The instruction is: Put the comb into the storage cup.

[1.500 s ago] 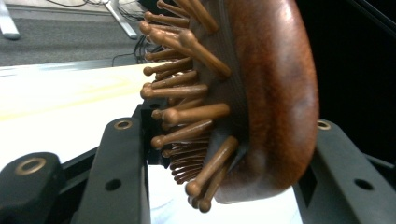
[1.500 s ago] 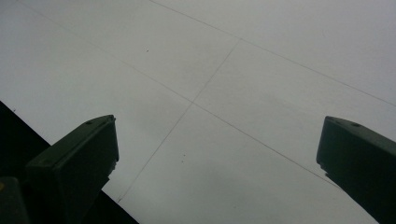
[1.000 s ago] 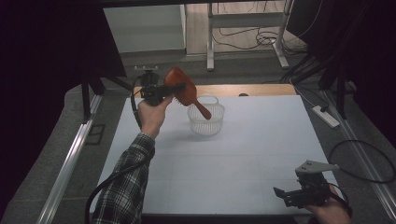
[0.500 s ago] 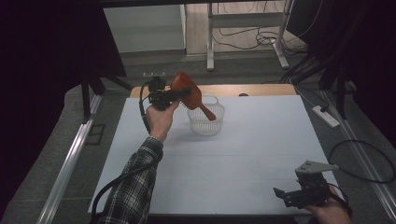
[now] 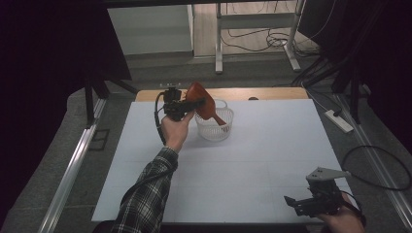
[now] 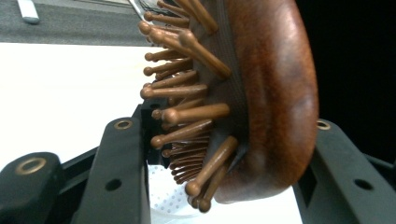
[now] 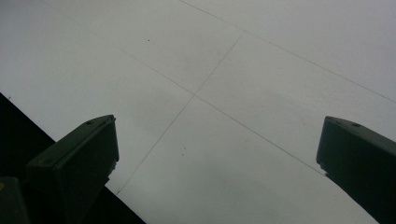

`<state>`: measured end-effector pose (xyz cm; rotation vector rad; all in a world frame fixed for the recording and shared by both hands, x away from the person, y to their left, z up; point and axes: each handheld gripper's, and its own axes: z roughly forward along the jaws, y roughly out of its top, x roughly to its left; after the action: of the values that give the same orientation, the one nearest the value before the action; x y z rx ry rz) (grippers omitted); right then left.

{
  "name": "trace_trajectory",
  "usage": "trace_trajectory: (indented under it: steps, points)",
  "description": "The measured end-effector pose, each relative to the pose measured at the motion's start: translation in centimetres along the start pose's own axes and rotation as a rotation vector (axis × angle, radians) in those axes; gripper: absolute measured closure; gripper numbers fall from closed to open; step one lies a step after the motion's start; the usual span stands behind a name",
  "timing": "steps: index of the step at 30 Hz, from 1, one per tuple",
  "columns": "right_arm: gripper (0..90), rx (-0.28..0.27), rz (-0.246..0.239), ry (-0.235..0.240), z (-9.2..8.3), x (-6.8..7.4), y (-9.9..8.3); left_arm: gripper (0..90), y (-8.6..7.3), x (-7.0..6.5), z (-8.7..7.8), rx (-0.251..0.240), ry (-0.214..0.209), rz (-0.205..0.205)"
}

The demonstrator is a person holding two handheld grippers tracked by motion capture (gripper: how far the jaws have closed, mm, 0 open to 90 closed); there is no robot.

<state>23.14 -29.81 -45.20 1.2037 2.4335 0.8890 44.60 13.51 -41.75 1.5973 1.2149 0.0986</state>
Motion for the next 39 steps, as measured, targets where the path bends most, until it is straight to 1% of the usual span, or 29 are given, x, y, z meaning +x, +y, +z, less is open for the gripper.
trace_trajectory:
  steps: [4,8,13,16,17,23,28,30,32,34,35,39]
  points:
    - [0.0,0.004,0.000,0.001,0.0,0.0,0.0,53.9,-0.3,0.0,0.4,0.001,-0.002,-0.010]
    - [0.0,0.010,-0.005,0.000,0.1,0.0,0.0,53.8,-0.6,0.0,0.7,0.005,0.004,-0.011]
    - [0.0,0.011,-0.005,0.000,0.1,0.0,0.0,53.7,-1.0,0.1,1.0,0.006,0.021,-0.015]
    - [0.0,0.013,-0.005,0.002,0.1,0.0,0.0,53.6,-1.3,0.4,1.0,0.002,0.023,-0.033]
    - [0.0,0.013,-0.005,0.002,0.1,0.0,0.0,53.5,-1.3,0.4,1.0,0.002,0.023,-0.033]
    - [0.0,0.017,-0.007,0.004,0.2,0.0,0.0,52.6,-1.8,1.0,0.9,-0.012,0.023,-0.071]
    - [0.0,0.023,-0.010,0.004,0.2,0.0,0.1,50.2,-2.0,1.3,0.8,-0.014,0.031,-0.088]
    - [0.0,0.024,-0.011,0.002,0.2,0.1,0.1,48.9,-2.3,1.8,0.8,-0.020,0.037,-0.111]
    - [0.0,0.024,-0.011,0.002,0.2,0.1,0.1,48.0,-2.4,2.0,0.8,-0.021,0.039,-0.117]
    - [0.0,0.025,-0.011,0.002,0.2,0.1,0.1,47.5,-2.5,2.3,0.7,-0.026,0.039,-0.131]
    - [0.0,0.026,-0.011,0.003,0.3,0.1,0.1,46.6,-2.6,2.5,0.7,-0.028,0.033,-0.137]
    - [0.0,0.027,-0.012,0.002,0.3,0.1,0.1,44.1,-2.6,2.6,0.6,-0.029,0.037,-0.137]
